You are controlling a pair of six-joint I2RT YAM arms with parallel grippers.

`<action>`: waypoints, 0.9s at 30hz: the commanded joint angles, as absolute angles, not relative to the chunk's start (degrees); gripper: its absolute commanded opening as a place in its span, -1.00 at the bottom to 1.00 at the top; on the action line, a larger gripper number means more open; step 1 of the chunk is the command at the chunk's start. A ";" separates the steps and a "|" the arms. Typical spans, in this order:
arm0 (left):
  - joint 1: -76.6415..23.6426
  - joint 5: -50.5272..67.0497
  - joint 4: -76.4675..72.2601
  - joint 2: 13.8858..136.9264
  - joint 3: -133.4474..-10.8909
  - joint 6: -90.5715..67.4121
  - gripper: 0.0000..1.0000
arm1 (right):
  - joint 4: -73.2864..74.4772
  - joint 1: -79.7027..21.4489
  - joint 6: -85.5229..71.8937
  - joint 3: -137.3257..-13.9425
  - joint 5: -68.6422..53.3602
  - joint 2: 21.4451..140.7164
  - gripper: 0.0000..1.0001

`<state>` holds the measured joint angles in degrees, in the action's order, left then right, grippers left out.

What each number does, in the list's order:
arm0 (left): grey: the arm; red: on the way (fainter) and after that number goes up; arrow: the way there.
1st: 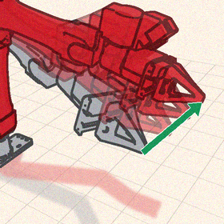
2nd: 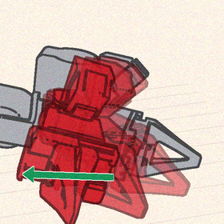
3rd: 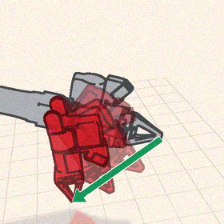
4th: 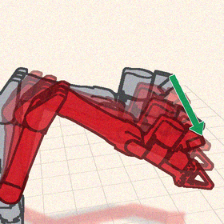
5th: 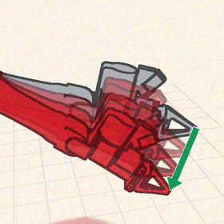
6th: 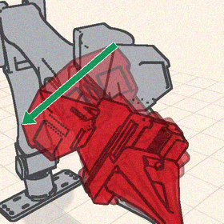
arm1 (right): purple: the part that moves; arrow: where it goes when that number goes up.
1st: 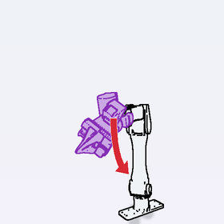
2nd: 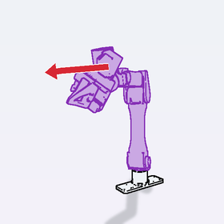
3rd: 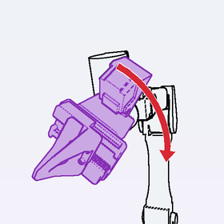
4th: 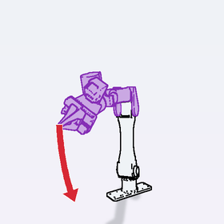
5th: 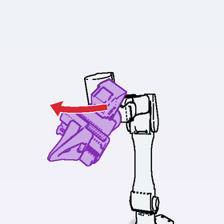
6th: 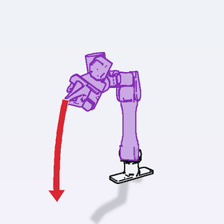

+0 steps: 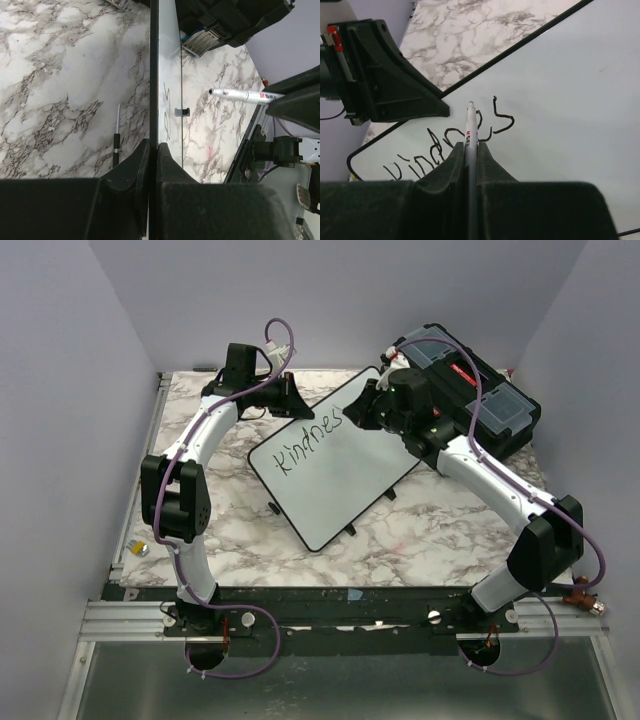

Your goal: Write a sentence on the whiteboard

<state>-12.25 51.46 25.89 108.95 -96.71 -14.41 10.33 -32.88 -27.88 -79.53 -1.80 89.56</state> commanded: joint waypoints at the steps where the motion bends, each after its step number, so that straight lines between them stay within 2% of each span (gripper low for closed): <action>1: -13.18 52.33 24.49 106.55 -95.76 -10.91 -1.00 | 12.40 -32.61 -27.64 -82.27 6.47 90.33 -0.99; 17: -13.18 52.82 23.76 106.52 -95.14 -11.21 -1.00 | 17.10 -32.42 -26.03 -86.81 9.80 96.12 -0.99; 27: -13.32 53.16 23.72 106.52 -94.96 -10.93 -1.00 | 16.79 -32.43 -25.81 -87.04 7.71 98.06 -0.99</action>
